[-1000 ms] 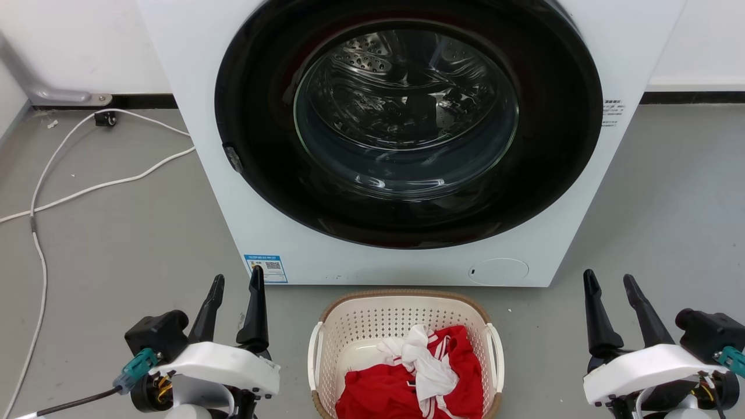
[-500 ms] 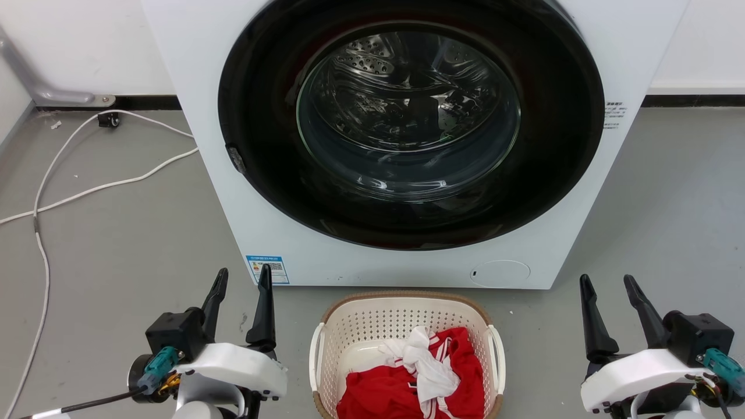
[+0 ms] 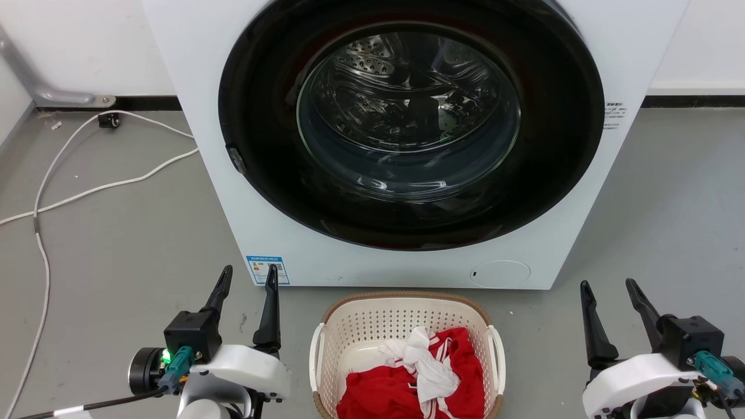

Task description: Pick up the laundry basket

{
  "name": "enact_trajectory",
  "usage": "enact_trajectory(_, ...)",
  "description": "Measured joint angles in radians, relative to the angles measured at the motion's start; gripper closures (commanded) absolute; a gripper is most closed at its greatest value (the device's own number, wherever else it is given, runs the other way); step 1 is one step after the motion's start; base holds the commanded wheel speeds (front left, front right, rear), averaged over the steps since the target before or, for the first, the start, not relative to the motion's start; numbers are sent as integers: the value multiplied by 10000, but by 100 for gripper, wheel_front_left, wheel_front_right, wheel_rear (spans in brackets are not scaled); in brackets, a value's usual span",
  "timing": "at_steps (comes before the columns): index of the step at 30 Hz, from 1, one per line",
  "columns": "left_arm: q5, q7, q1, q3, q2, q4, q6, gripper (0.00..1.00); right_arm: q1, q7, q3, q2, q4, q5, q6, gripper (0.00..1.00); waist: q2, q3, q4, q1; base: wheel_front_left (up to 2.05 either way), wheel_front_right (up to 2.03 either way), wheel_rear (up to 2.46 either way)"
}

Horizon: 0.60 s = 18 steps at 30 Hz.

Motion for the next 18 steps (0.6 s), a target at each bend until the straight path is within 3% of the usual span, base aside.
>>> enact_trajectory(18,988,-320,-96,-31,6,196,153,0,101,-173,-58,0,-46,-1005,0,0,0,38,51,0,0,0,0)
